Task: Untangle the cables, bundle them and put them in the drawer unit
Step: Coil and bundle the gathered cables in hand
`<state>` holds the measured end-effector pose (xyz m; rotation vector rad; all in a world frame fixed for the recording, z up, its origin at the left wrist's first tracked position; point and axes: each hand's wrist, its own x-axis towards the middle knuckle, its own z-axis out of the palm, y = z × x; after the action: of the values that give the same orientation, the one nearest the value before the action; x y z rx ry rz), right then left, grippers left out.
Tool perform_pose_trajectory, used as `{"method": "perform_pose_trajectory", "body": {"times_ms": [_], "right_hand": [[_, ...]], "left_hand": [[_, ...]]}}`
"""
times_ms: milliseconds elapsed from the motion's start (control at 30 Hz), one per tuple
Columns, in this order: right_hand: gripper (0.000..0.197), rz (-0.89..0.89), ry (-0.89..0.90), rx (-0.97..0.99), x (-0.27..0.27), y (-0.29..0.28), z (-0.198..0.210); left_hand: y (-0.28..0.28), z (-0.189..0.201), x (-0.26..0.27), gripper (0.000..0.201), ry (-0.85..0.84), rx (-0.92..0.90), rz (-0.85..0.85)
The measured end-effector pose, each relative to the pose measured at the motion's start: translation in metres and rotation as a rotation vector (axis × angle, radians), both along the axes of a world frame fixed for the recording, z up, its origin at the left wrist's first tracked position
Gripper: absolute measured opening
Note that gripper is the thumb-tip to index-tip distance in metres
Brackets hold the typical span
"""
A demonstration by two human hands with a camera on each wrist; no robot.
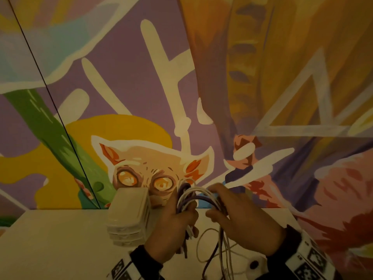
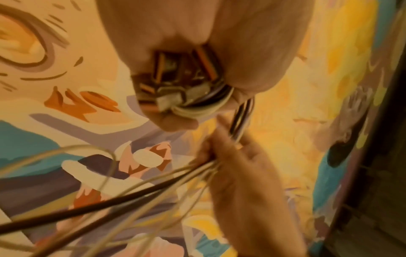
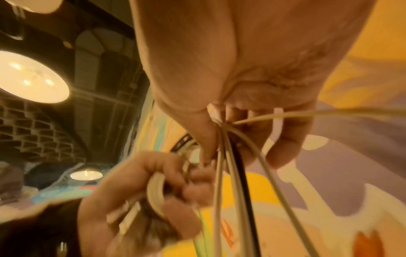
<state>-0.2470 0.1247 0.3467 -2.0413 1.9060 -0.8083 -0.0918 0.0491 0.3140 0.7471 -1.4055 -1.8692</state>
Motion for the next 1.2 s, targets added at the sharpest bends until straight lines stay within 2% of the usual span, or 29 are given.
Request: {"method": "perform_pose_trajectory", "body": {"times_ms": [67,100,167,300,367,467,533,633,700,800,833,1000,1100,1200], "right_hand": [[0.048,-0.045,0.157,0.039,-0.003,0.000,-0.015],[0.046,-0.068,0.234,-0.007,-0.002,-0.002,-0.020],[0.028,-0.107,0.294,-0.074,-0.001,-0.006,-0.021],[0.032,-0.190,0.443,0.026,0.003,-0.012,-0.017],[0.028,-0.242,0.480,0.089,0.005,-0.014,-0.019],[0.024,-0.230,0.427,0.014,0.006,-0.015,-0.020],[0.035,-0.198,0.384,-0.033,0.006,-0.016,-0.011],[0.068,-0.136,0.422,-0.174,0.016,-0.013,-0.001],[0.060,-0.097,0.474,-0.224,0.018,-0.016,0.000],[0.024,-0.088,0.494,-0.248,0.004,-0.020,0.001],[0.019,-0.088,0.473,-0.255,-0.001,-0.021,0.002],[0.047,-0.165,0.471,-0.220,0.005,-0.013,-0.006],[0.036,-0.192,0.476,-0.147,0.008,-0.008,-0.025],[0.026,-0.210,0.466,0.005,0.013,-0.006,-0.032]], "left_hand": [[0.000,0.002,0.000,0.059,0.026,0.071,-0.024],[0.002,0.001,-0.001,0.052,0.004,0.073,-0.038],[0.005,0.002,-0.003,0.039,-0.060,0.040,-0.077],[0.009,0.005,-0.002,0.025,-0.172,0.028,-0.161],[0.011,0.006,0.000,0.023,-0.219,-0.003,-0.200],[0.011,0.009,0.002,0.028,-0.242,-0.017,-0.193],[0.010,0.010,0.002,0.027,-0.246,0.000,-0.142],[0.011,0.014,0.000,0.019,-0.307,-0.011,-0.148],[0.014,0.020,0.001,0.015,-0.319,0.008,-0.186],[0.013,0.029,0.009,0.026,-0.305,0.090,-0.314],[0.012,0.030,0.011,0.028,-0.304,0.111,-0.352],[0.006,0.027,0.020,0.029,-0.207,0.215,-0.412],[0.008,0.023,0.021,0.025,-0.081,0.249,-0.397],[0.013,0.016,0.017,0.035,-0.161,0.164,-0.334]]}}
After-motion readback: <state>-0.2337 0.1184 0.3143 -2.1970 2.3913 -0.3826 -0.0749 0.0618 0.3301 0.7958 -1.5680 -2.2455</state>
